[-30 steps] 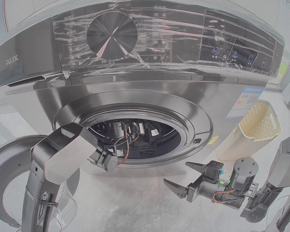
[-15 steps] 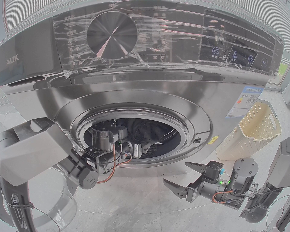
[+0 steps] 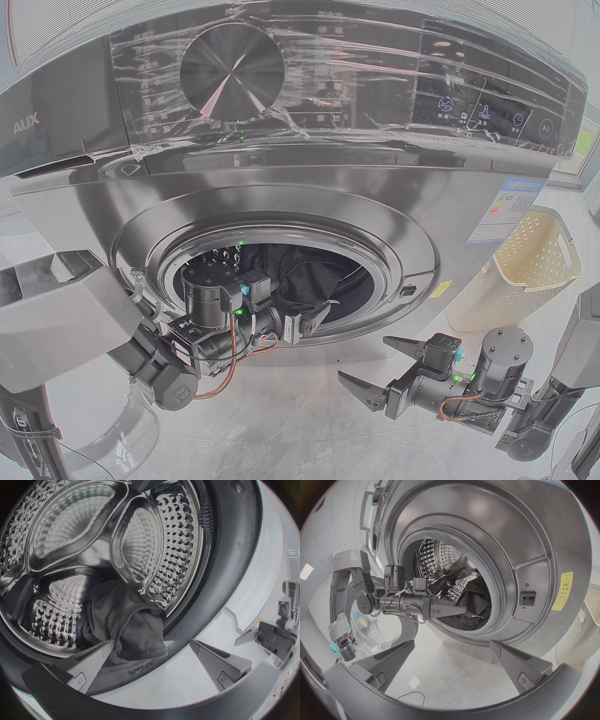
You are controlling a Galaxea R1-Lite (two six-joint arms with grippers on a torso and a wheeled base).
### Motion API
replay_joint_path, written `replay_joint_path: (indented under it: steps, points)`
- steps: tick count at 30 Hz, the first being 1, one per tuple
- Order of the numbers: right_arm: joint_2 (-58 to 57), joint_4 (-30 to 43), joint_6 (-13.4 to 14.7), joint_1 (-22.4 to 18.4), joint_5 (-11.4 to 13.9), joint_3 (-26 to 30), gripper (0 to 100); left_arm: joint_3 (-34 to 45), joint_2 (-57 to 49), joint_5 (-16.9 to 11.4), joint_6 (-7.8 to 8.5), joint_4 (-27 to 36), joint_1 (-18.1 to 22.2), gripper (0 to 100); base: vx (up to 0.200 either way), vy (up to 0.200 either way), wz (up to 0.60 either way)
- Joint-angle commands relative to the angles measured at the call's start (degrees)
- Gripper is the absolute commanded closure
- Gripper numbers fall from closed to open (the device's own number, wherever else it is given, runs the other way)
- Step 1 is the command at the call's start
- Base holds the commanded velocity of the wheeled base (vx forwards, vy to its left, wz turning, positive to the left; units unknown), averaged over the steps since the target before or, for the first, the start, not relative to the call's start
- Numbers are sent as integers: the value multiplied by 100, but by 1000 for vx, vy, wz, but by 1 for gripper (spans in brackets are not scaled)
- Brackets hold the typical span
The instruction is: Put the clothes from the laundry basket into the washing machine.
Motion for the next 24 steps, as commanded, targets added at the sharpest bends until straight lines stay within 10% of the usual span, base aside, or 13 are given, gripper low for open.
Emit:
replay_joint_path:
  steps: [1,16,17,24]
  points:
    - [50,-2,0,2,1,-10,0,-380,122,20,-46,-176,-7,0,0,0,0]
    - [50,-2,0,-7,1,-27,0,-2287,2047,293,-55,-79,257,0,0,0,0]
    - [59,-2,0,-7,1,-27,0,-2392,2117,293,-55,-53,265,100,0,0,0]
    - [85,-2,0,-7,9,-45,0,-3834,2671,627,-63,-132,608,100,0,0,0]
